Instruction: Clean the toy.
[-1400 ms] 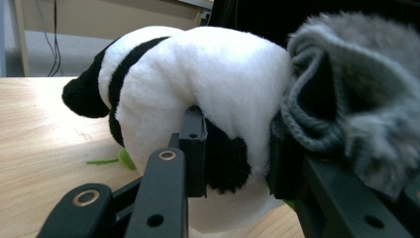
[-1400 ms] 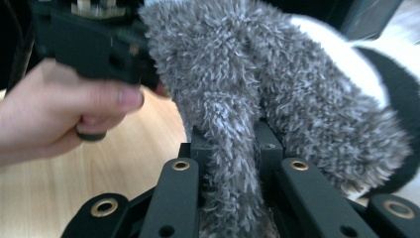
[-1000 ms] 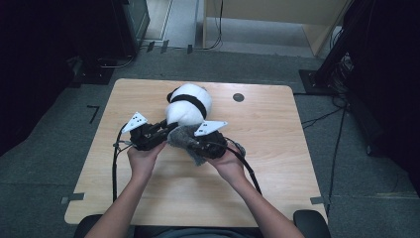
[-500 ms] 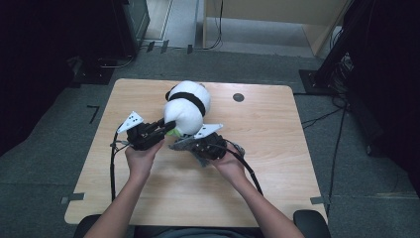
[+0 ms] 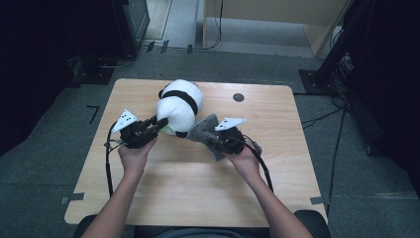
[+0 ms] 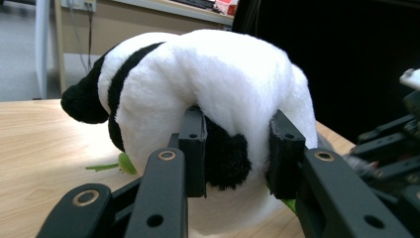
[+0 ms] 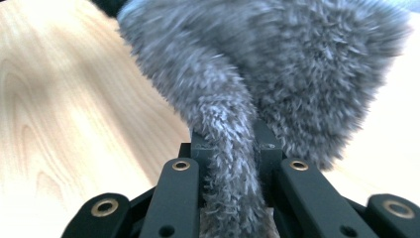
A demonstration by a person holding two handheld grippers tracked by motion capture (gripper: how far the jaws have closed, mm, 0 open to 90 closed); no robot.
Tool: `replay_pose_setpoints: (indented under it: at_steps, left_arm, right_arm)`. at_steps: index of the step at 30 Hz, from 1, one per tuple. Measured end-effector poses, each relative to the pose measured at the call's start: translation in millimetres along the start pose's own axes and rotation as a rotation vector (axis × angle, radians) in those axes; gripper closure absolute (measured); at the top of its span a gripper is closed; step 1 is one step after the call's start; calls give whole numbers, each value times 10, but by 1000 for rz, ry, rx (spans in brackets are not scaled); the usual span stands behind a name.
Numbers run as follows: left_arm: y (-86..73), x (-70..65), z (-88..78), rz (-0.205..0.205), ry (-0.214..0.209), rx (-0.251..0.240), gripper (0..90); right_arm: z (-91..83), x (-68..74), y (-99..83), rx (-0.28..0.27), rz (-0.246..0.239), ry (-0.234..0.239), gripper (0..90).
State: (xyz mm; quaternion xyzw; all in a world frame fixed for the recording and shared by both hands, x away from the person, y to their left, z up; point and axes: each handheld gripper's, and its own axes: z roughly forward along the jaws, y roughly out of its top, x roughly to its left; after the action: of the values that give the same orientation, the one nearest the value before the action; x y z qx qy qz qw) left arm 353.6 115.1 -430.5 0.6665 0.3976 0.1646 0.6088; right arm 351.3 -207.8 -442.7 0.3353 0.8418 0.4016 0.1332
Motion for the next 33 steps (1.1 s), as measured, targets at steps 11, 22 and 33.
replay_pose_setpoints:
  at_steps: [11, 22, 33]
  left_arm:
    - [12, 163, -71, -9, 42, -12, 669]
    - [-61, 440, -119, -45, 87, -1, 668]
    - [-185, 772, -203, -104, 57, 94, 644]
  right_arm:
    - [-254, -295, -80, -22, 48, -69, 779]
    - [-442, -658, -264, -2, 136, -137, 778]
    - [-437, -1011, -538, 3, 230, -212, 764]
